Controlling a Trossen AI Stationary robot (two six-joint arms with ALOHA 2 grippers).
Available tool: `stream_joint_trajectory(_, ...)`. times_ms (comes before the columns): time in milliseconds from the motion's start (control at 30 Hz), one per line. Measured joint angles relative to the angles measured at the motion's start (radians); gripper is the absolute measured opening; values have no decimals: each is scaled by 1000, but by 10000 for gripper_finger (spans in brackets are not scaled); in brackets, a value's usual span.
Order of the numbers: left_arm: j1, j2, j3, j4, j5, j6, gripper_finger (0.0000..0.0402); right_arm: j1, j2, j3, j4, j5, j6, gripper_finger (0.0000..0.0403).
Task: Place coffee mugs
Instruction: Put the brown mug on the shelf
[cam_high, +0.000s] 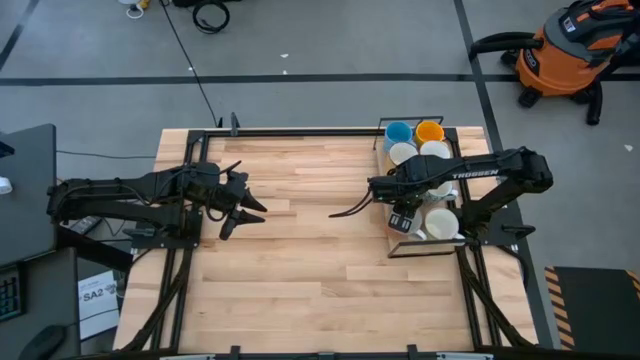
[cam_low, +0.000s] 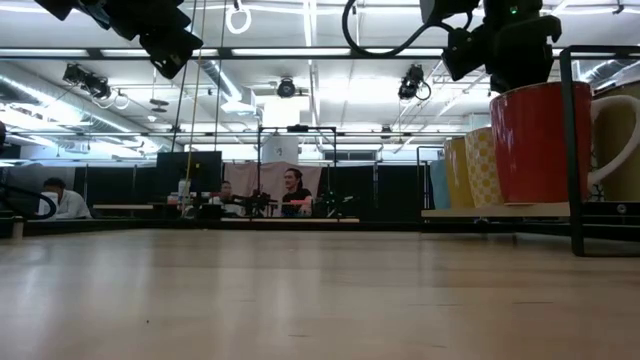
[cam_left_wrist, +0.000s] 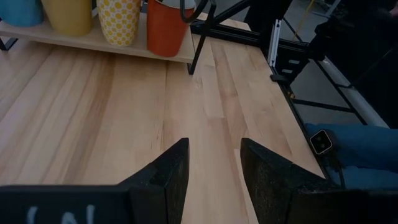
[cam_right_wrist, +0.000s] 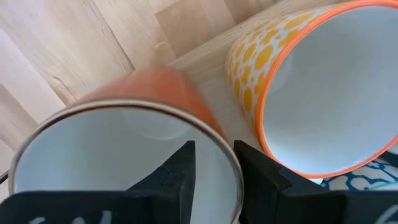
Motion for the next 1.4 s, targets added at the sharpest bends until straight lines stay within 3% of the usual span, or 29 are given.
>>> stream_joint_trajectory(833, 0, 0, 0, 0, 0, 2, 151, 0, 0, 14, -76, 8, 13, 121)
stream_joint_trajectory(1400, 0, 0, 0, 0, 0, 2, 151, 0, -1, 240, -158, -10, 20, 122)
